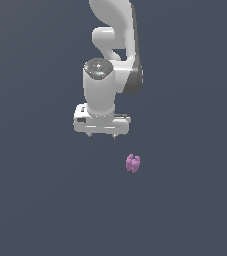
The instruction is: Pick up the object and move it to a goal position.
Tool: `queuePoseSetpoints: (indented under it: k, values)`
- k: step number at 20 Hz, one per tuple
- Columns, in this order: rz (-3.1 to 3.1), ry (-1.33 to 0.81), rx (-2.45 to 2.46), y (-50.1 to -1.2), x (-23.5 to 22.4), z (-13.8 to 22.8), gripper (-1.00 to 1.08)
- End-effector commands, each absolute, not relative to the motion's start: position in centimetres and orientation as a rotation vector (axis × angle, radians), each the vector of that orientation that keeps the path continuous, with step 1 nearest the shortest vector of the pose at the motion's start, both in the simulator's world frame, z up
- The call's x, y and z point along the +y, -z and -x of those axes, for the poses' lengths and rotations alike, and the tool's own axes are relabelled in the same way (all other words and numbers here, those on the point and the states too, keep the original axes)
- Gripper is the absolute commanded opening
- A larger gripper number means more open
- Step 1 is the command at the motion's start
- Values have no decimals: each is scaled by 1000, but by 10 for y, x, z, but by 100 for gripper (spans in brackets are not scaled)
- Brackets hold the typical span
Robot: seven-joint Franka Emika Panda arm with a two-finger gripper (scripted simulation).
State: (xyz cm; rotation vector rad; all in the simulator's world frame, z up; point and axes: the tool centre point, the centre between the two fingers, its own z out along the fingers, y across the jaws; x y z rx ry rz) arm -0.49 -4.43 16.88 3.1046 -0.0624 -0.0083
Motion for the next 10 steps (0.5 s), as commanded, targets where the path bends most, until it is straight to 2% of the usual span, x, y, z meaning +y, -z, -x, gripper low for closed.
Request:
queuePoseSetpoints:
  k: [1, 10]
  values:
    - [-3105, 8, -62, -169, -44, 5, 100]
    - [-3093, 50, -56, -164, -40, 6, 100]
